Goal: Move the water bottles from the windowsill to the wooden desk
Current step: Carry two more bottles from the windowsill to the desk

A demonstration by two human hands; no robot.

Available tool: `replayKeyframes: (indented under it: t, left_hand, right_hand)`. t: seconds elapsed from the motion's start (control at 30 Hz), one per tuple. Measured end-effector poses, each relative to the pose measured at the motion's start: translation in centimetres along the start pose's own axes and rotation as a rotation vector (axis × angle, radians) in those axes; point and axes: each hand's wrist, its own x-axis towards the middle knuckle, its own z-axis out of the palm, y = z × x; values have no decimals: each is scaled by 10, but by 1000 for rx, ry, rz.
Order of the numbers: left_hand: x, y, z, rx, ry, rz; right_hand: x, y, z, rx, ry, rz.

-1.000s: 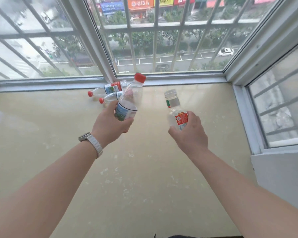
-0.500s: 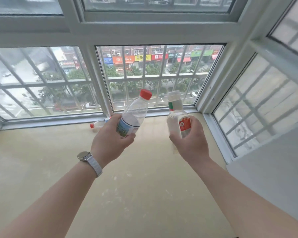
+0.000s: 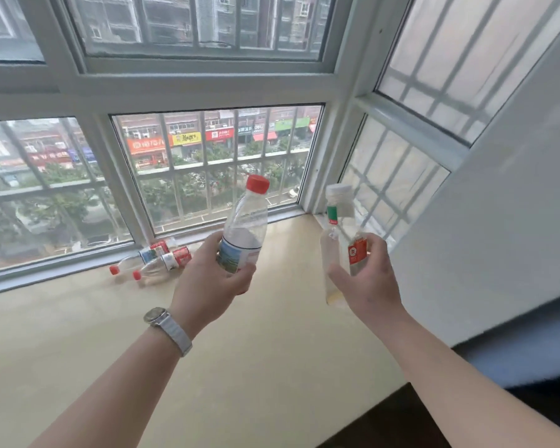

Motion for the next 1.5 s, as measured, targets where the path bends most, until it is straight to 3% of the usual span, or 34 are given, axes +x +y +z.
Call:
replayKeyframes:
  t: [0.3, 0.7, 1.17, 1.5]
  left_hand:
    - [-22, 60, 67, -37, -120, 90]
    - [-40, 199, 203, -90, -345, 341]
    - [-121, 329, 398, -237, -797, 601]
    - [-175, 389, 490, -277, -1084, 668]
  right_hand:
    - [-12, 38, -83, 84, 79, 30]
    - [-18, 113, -236, 193, 342, 96]
    - [-84, 239, -416, 108, 735, 287]
    - [-154, 286, -475, 60, 951, 447]
